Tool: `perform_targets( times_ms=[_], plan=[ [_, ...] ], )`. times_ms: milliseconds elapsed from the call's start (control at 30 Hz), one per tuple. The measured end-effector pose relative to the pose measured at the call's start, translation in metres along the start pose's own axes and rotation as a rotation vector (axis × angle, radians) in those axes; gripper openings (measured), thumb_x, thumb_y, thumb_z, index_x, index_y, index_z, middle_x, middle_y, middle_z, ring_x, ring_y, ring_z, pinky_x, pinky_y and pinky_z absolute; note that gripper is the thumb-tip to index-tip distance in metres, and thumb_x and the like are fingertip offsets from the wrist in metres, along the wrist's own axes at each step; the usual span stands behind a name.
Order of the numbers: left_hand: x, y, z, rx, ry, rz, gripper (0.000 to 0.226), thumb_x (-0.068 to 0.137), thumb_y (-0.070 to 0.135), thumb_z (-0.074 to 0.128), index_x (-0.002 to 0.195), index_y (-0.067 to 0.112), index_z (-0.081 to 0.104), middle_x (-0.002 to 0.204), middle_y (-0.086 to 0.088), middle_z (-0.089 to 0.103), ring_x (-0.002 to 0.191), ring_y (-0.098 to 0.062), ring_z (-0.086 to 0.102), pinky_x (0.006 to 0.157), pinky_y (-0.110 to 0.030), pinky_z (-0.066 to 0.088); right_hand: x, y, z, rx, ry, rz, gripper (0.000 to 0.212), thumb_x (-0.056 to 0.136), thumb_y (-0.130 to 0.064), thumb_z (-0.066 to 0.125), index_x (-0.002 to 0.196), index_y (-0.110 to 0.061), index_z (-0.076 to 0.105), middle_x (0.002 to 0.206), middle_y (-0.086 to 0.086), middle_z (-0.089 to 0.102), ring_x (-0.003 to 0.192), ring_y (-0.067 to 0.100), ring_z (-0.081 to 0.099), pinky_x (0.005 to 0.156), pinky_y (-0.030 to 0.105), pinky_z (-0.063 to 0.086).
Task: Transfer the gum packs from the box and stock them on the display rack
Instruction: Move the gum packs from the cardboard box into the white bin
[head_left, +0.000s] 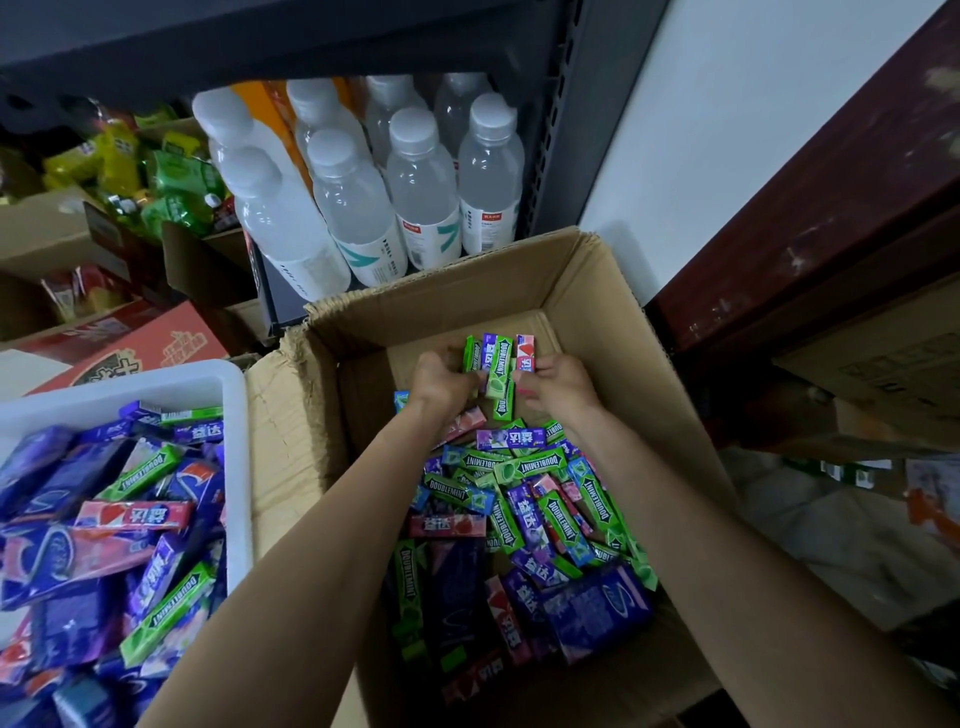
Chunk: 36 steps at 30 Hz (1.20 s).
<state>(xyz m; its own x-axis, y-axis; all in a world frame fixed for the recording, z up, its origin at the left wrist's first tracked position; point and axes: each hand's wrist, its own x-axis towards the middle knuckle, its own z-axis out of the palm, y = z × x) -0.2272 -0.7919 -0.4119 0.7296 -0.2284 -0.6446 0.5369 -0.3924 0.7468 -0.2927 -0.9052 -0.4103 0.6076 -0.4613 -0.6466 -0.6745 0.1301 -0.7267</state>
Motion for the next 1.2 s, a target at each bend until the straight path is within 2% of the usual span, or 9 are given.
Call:
perform_targets(
  times_ms=[100,167,233,367,533,667,933,1067,1200],
  plan=[
    [-0.006,-0.006,0.003,0.0,-0.007,0.033,0.038,0.084,-0.005,0.063,0.118,0.008,0.053,0.112,-0.013,0.065,0.094,-0.025,0.062,0.076,-0.032,0.052,-0.008,0.004,0.005,0.05,-0.036,0.028,0.01,0.089,-0.008,0.062,0.092,0.002,0.059,0.086,0.017,0.064,0.073,0.022,0.061,0.086,0.044,0.052],
    [-0.012,-0.006,0.007,-0.001,-0.018,0.046,0.042,0.084,-0.003,0.065,0.123,0.009,0.052,0.114,-0.012,0.064,0.094,-0.027,0.063,0.065,-0.028,0.052,-0.009,0.007,0.008,0.016,-0.01,0.0,0.025,0.086,-0.017,0.066,0.1,0.003,0.059,0.101,0.025,0.066,0.089,0.033,0.065,0.089,0.054,0.05],
    [-0.02,-0.003,0.007,-0.037,-0.023,0.056,0.044,0.085,-0.004,0.064,0.125,0.008,0.049,0.111,-0.011,0.064,0.088,-0.025,0.064,0.052,-0.023,0.052,-0.016,0.003,0.007,0.014,-0.003,-0.018,0.025,0.086,-0.018,0.066,0.104,-0.001,0.06,0.107,0.021,0.066,0.1,0.035,0.063,0.087,0.05,0.051],
    [-0.039,0.003,-0.001,-0.047,0.001,0.134,0.046,0.08,0.0,0.07,0.121,0.011,0.053,0.108,-0.012,0.067,0.085,-0.022,0.067,0.063,-0.03,0.058,-0.031,-0.005,-0.004,0.048,-0.027,-0.103,0.021,0.088,-0.012,0.063,0.107,-0.004,0.063,0.107,0.016,0.068,0.1,0.031,0.064,0.081,0.039,0.053],
    [-0.081,0.015,-0.017,0.016,0.069,0.303,0.041,0.076,0.012,0.077,0.109,0.025,0.057,0.095,-0.007,0.07,0.081,-0.024,0.07,0.071,-0.045,0.059,-0.072,-0.023,-0.011,0.035,-0.064,-0.217,0.016,0.085,-0.016,0.066,0.1,-0.009,0.066,0.102,0.014,0.07,0.095,0.032,0.066,0.087,0.051,0.053],
    [-0.126,0.022,-0.051,-0.005,0.128,0.427,0.044,0.077,0.013,0.077,0.115,0.021,0.057,0.104,-0.002,0.069,0.089,-0.017,0.067,0.074,-0.039,0.058,-0.122,-0.045,0.002,0.027,-0.122,-0.313,0.011,0.086,-0.015,0.066,0.097,-0.015,0.065,0.102,0.012,0.07,0.096,0.028,0.066,0.088,0.051,0.052],
    [-0.163,0.011,-0.182,-0.033,0.115,0.466,0.036,0.081,0.006,0.071,0.109,0.02,0.054,0.096,-0.009,0.066,0.083,-0.021,0.064,0.07,-0.034,0.057,-0.189,-0.073,0.117,0.006,-0.147,-0.418,0.01,0.085,-0.005,0.064,0.089,-0.015,0.065,0.098,0.013,0.07,0.091,0.028,0.066,0.087,0.049,0.051],
    [-0.15,-0.006,-0.262,0.153,0.13,0.461,0.039,0.081,0.011,0.072,0.113,0.027,0.056,0.097,-0.007,0.068,0.075,-0.02,0.066,0.074,-0.04,0.057,-0.186,-0.068,0.2,-0.108,-0.085,-0.446,0.005,0.077,-0.022,0.071,0.081,-0.023,0.068,0.092,0.009,0.071,0.089,0.029,0.066,0.083,0.051,0.053],
    [-0.125,-0.017,-0.309,0.42,0.121,0.504,0.045,0.084,0.006,0.066,0.125,0.021,0.055,0.114,-0.003,0.064,0.091,-0.019,0.061,0.076,-0.032,0.053,-0.175,-0.068,0.256,-0.256,-0.074,-0.457,0.02,0.082,-0.021,0.071,0.095,-0.006,0.068,0.091,0.011,0.07,0.085,0.027,0.063,0.076,0.037,0.049]
  ],
)
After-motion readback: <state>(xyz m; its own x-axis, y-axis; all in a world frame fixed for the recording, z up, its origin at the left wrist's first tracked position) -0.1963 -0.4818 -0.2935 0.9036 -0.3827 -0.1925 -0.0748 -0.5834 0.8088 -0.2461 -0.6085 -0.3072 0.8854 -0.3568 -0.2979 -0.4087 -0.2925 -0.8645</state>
